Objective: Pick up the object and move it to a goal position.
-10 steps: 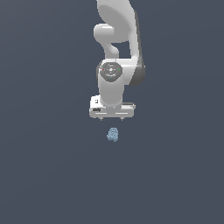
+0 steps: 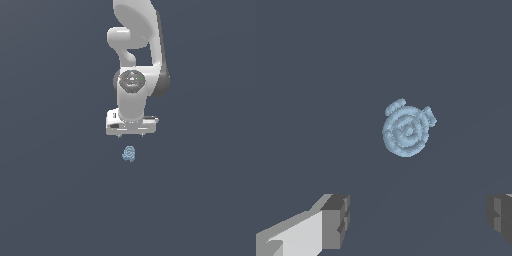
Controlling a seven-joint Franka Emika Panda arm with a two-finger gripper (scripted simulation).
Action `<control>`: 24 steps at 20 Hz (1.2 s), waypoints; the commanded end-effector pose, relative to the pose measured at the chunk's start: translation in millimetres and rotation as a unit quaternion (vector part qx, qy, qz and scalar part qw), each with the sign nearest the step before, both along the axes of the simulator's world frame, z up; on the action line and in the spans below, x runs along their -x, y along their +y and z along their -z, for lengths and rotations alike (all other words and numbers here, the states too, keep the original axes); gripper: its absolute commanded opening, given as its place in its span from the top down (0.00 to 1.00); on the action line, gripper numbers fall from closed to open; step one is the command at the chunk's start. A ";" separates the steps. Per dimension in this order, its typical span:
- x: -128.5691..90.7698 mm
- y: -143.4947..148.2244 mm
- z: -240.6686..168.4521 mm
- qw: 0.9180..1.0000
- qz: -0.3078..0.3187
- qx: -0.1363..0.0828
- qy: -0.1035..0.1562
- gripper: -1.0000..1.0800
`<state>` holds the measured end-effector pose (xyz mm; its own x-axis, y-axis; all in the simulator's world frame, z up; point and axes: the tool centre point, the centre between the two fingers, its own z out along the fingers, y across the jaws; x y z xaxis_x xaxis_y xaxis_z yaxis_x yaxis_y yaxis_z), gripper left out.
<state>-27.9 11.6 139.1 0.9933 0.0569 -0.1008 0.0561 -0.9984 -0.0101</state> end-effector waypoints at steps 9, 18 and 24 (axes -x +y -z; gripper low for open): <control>-4.6 1.4 6.0 1.000 0.015 0.001 -0.006 0.04; -22.5 -1.6 31.5 0.995 0.093 0.006 -0.031 0.04; -31.4 -3.8 45.1 0.990 0.135 0.009 -0.045 0.04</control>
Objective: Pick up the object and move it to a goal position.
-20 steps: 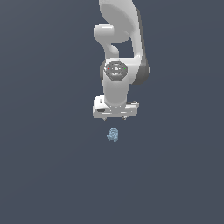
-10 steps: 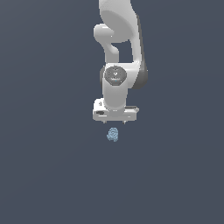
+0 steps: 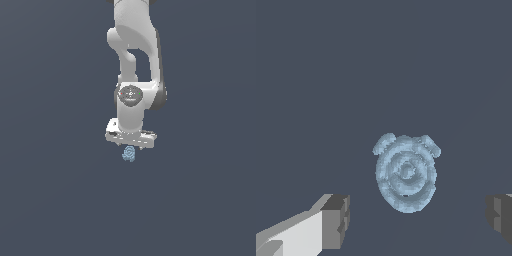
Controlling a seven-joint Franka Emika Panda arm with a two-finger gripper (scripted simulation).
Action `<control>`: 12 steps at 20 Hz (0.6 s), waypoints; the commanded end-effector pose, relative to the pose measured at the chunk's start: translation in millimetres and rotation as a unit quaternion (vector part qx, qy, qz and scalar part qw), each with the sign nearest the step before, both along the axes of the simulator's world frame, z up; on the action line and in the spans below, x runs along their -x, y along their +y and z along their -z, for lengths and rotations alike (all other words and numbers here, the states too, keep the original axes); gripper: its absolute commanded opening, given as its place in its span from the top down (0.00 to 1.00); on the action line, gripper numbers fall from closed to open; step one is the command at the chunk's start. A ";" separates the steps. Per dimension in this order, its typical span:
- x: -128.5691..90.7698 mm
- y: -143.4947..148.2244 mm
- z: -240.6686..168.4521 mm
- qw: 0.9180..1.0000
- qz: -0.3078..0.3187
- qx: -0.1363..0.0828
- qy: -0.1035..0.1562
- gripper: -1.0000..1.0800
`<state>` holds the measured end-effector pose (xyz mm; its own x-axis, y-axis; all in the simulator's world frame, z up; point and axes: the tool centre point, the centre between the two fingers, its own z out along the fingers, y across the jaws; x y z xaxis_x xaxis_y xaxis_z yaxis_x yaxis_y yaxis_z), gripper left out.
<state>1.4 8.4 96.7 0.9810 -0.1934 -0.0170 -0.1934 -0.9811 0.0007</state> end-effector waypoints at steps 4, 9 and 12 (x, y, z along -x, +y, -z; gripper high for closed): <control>-4.7 -1.2 6.8 1.000 0.022 0.001 -0.008 0.04; -4.3 -1.1 8.4 1.000 0.021 0.001 -0.007 0.04; -4.2 -1.0 16.5 1.000 0.021 0.001 -0.007 0.04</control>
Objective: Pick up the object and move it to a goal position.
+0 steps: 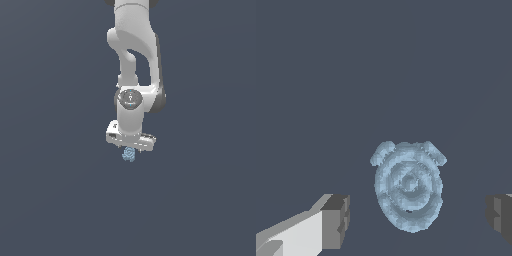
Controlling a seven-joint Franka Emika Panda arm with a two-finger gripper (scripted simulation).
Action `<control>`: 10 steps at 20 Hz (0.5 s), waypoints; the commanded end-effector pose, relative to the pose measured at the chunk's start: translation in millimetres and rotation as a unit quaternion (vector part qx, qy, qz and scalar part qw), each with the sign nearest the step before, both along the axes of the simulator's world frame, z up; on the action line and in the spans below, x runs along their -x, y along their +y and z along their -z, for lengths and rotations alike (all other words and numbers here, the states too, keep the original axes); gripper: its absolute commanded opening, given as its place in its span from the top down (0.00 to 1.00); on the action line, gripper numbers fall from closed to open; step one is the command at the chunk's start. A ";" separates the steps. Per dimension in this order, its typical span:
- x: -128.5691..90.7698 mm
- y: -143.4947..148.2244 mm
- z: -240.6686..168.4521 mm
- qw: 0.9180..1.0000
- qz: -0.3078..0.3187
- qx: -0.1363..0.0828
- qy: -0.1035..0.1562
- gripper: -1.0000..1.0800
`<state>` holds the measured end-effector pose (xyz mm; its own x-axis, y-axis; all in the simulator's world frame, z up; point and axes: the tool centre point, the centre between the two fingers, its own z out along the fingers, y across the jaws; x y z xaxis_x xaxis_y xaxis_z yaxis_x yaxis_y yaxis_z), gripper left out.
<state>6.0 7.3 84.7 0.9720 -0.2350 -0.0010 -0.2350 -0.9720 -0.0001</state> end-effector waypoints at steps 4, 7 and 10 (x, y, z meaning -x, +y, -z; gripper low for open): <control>1.0 -0.3 25.0 1.000 0.001 0.000 0.000 0.04; 1.1 -0.3 38.2 1.000 0.002 0.000 0.000 0.04; 0.3 -0.3 44.5 1.000 0.002 0.000 0.000 0.04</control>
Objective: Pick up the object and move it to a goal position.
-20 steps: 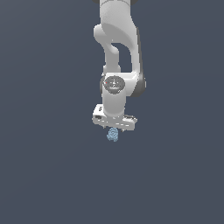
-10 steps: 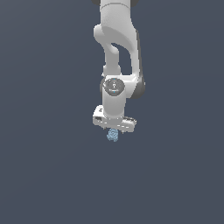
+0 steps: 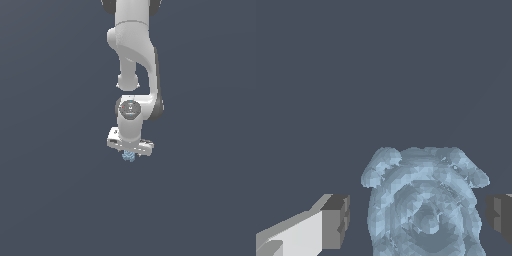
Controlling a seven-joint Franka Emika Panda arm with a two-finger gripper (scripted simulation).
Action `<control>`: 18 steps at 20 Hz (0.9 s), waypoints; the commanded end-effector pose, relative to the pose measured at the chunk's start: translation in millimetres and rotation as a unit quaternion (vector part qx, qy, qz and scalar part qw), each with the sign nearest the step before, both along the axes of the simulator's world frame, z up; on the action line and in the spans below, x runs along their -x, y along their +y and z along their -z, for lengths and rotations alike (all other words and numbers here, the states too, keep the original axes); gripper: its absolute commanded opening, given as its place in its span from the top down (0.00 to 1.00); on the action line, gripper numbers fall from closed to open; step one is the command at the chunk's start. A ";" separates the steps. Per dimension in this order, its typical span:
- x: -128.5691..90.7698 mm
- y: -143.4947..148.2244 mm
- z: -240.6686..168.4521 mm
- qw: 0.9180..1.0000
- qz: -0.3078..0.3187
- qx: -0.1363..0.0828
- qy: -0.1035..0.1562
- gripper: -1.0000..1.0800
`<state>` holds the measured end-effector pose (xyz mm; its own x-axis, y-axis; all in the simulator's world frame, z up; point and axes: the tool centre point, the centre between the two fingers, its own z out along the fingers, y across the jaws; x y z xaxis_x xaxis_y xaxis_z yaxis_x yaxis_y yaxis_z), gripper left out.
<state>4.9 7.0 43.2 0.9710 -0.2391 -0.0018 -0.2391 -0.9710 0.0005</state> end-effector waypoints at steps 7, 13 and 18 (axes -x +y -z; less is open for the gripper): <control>-1.4 0.0 3.9 1.000 0.000 0.000 -0.001 1.00; -1.4 0.1 3.6 1.000 0.000 0.000 -0.001 1.00; -1.4 -4.4 -3.8 1.000 0.000 0.000 -0.001 1.00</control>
